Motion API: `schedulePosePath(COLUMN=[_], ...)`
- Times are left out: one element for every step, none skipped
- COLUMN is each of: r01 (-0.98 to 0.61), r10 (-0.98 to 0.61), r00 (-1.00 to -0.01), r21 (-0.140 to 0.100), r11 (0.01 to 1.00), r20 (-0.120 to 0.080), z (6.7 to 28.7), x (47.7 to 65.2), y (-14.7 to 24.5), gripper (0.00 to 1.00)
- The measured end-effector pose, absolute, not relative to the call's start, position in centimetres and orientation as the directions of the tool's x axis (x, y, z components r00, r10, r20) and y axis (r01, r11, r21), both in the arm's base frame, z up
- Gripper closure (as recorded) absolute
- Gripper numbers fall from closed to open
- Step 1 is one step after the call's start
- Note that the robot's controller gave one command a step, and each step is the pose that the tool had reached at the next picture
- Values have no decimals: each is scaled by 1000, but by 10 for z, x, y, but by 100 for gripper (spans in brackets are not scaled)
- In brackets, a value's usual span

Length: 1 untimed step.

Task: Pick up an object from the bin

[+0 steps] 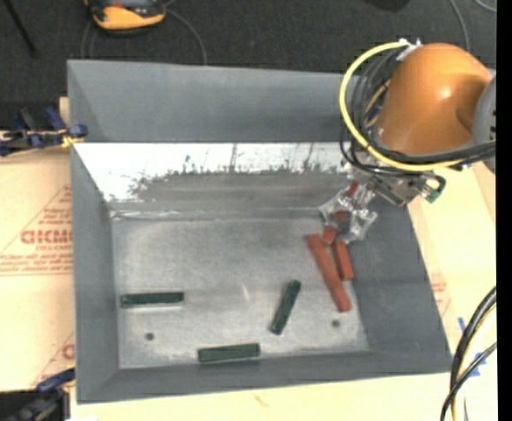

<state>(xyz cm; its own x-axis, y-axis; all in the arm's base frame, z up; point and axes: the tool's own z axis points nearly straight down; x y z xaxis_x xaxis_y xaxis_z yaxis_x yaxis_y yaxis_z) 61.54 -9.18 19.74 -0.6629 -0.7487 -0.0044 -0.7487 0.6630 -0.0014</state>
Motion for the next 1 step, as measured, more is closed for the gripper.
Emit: schedulePosePath(r01=[-768], r10=[-768], r00=[-641], r21=[-5], r11=[641], r20=[-6], z=[168], x=[575], y=[-82], gripper=[100])
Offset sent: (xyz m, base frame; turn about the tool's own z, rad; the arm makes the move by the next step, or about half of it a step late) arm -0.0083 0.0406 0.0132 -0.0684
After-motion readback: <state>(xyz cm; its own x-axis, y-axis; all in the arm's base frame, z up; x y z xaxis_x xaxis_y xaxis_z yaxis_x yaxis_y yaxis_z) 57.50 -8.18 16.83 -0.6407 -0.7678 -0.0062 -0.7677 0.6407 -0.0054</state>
